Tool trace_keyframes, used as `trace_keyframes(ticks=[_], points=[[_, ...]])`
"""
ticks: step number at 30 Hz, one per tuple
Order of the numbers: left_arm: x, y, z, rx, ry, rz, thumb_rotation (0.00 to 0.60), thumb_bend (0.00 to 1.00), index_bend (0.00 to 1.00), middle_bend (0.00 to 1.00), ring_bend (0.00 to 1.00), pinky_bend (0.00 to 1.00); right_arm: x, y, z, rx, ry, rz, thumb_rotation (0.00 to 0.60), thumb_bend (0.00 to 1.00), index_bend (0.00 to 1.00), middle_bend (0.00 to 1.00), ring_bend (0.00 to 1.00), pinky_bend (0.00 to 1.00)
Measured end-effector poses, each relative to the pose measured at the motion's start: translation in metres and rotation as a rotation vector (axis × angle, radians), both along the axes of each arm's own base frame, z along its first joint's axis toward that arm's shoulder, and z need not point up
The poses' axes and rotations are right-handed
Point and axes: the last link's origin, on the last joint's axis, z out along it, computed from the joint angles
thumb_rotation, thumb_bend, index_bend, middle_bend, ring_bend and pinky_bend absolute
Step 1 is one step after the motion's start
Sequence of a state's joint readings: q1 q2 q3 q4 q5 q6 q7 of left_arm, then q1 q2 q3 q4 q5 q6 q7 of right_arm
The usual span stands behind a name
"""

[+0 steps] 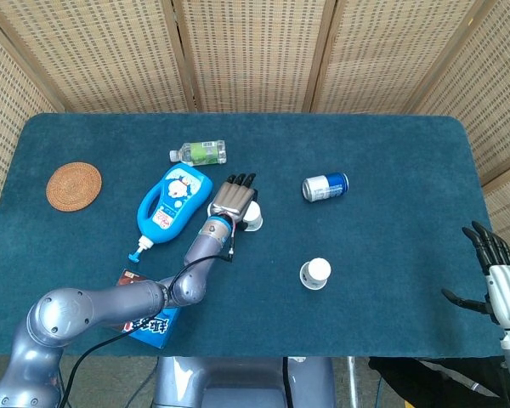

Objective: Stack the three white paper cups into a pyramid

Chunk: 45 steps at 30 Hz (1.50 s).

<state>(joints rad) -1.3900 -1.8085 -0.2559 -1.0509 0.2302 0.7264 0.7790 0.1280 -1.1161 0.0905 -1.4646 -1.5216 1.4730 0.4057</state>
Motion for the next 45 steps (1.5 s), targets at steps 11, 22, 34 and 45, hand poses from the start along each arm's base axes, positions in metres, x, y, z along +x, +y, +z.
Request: trace_keyframes(ticks=[11,22,34,45], points=[[-0.007,0.001,0.004,0.004,-0.032,0.016,0.600,0.28,0.04,0.00,0.00,0.02,0.000,0.000,-0.001,-0.002,0.005,0.000,0.600,0.15,0.07,0.00,0.00,0.07],[-0.004,-0.009,0.034,0.020,-0.124,-0.028,0.600,0.28,0.04,0.00,0.00,0.02,0.002,0.001,-0.003,0.000,0.016,0.005,0.600,0.15,0.07,0.00,0.00,0.07],[-0.043,-0.077,0.119,0.128,-0.246,-0.144,0.600,0.28,0.04,0.00,0.00,0.01,0.006,0.001,-0.012,0.015,0.064,0.013,0.600,0.15,0.07,0.00,0.00,0.07],[-0.160,-0.168,0.180,0.208,-0.171,-0.060,0.600,0.28,0.04,0.00,0.00,0.00,0.011,0.002,-0.018,0.008,0.111,0.009,0.600,0.15,0.07,0.00,0.00,0.07]])
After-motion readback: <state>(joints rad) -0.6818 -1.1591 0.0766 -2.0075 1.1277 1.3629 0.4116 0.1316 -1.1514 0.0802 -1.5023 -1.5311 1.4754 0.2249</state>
